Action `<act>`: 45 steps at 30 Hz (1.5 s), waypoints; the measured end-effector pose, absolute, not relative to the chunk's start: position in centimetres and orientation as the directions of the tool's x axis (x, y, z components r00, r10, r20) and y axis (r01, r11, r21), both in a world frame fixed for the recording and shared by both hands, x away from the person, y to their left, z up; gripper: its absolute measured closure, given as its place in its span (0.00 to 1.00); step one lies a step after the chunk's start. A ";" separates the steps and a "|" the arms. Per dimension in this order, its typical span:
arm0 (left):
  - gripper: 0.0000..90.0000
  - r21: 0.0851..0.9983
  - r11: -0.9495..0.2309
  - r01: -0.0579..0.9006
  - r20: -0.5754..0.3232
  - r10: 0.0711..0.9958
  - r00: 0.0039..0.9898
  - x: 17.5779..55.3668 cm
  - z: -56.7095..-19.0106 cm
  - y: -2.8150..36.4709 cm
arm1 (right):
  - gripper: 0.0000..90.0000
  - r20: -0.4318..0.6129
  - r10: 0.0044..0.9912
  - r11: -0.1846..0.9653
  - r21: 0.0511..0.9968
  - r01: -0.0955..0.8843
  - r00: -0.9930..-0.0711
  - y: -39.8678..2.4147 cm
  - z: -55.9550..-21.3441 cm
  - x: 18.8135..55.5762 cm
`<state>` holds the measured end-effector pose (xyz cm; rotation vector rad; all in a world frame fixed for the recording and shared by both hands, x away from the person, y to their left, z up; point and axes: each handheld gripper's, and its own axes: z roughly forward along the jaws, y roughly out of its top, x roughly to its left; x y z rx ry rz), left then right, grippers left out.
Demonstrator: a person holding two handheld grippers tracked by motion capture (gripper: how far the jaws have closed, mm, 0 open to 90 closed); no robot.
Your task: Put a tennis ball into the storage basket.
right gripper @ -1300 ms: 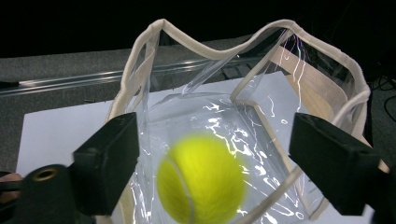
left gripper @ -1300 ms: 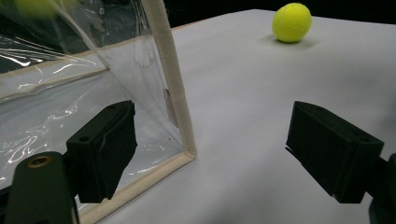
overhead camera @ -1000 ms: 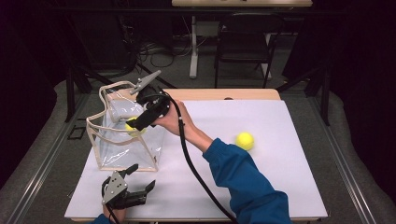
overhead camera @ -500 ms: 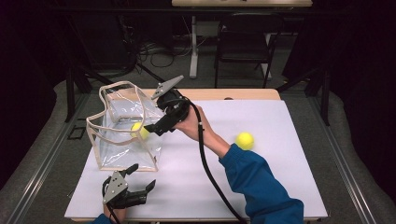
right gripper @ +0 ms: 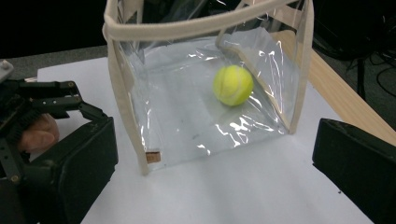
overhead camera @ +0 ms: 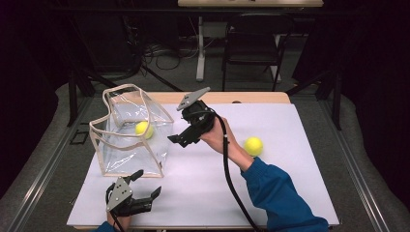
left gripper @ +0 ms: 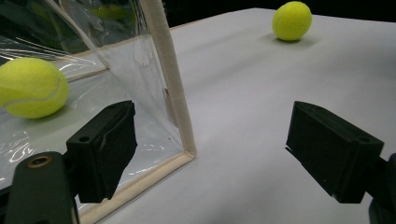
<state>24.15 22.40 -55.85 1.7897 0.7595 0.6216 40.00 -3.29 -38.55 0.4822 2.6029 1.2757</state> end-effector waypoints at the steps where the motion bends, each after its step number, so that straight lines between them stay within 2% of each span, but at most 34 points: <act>1: 0.18 0.946 -0.252 0.202 0.057 0.745 0.665 24.1 -55.8 22.4 | 0.00 -0.035 0.376 0.574 0.794 0.203 -0.926 -3.5 -38.7 39.9; 29: 0.18 0.946 -0.249 0.205 0.054 0.749 0.660 24.1 -55.9 22.4 | 0.00 0.019 0.430 0.592 0.749 0.297 -0.903 -9.1 -45.2 37.3; 45: 0.18 0.943 -0.263 0.202 0.065 0.744 0.665 24.1 -55.9 22.2 | 0.00 0.003 0.460 0.612 0.724 0.319 -0.888 -11.9 -47.9 35.5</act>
